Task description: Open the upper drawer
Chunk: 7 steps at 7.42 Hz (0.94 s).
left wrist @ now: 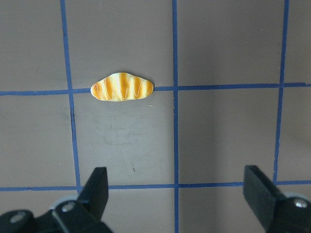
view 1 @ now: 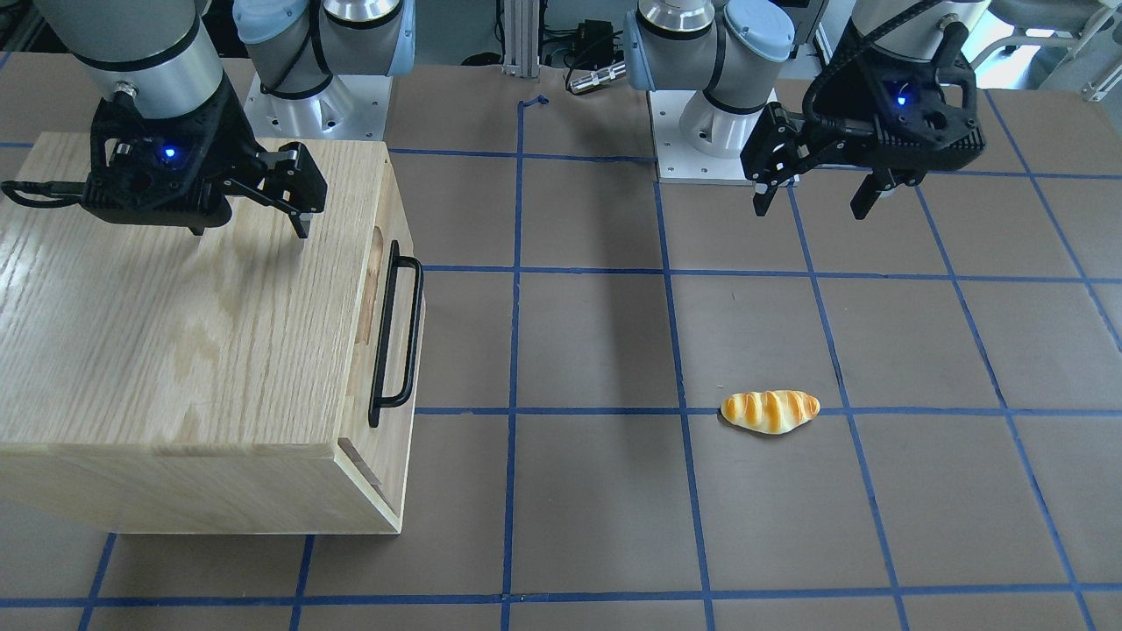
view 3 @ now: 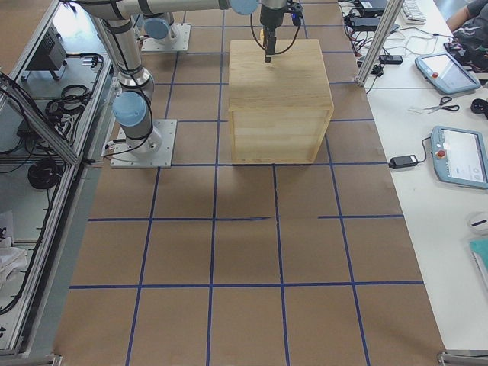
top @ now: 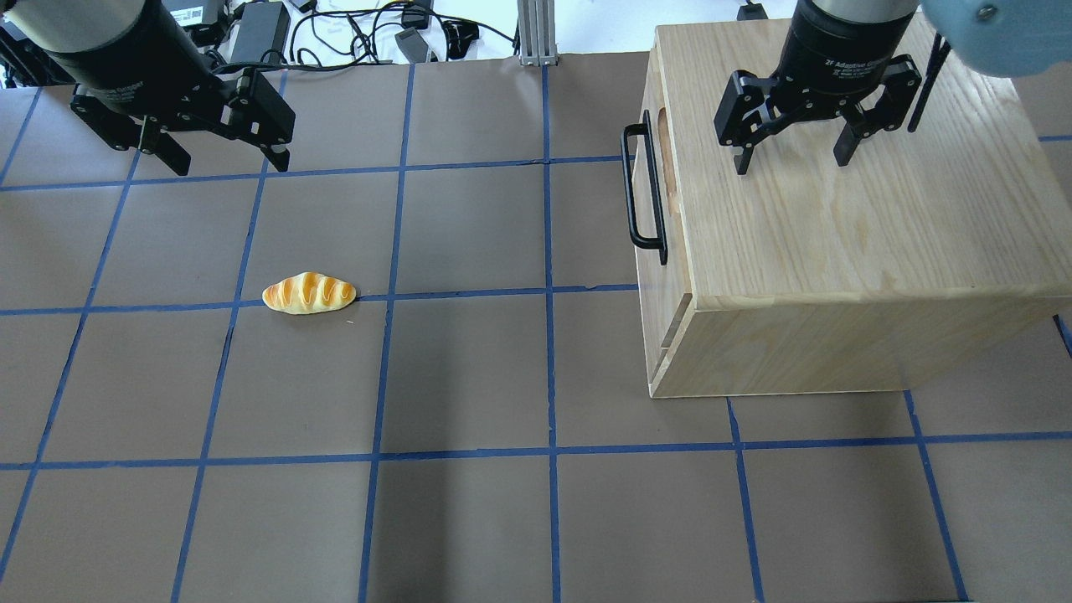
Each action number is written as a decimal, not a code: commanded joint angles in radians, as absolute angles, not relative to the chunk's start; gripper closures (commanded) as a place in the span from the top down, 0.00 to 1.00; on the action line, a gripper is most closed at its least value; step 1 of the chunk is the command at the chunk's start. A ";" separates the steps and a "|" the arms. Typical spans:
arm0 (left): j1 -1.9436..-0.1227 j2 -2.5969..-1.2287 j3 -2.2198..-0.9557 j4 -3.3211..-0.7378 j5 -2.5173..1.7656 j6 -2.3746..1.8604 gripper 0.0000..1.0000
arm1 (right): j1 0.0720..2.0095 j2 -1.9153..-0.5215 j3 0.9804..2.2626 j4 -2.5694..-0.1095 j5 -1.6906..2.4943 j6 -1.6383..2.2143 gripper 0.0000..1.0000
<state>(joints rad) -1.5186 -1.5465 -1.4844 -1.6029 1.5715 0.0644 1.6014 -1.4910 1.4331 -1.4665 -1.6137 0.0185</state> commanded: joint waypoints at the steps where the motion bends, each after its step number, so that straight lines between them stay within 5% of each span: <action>1: -1.519 -1.546 -1.485 -1.603 1.572 0.064 1.00 | 1.600 -1.491 1.433 -1.466 -1.614 0.020 1.00; 7: -1.520 -1.555 -1.482 -1.603 1.562 0.058 1.00 | 1.601 -1.491 1.433 -1.466 -1.614 0.020 1.00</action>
<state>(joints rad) -1.5197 -1.5506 -1.4840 -1.6030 1.5640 0.0589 1.6013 -1.4910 1.4328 -1.4665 -1.6137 0.0189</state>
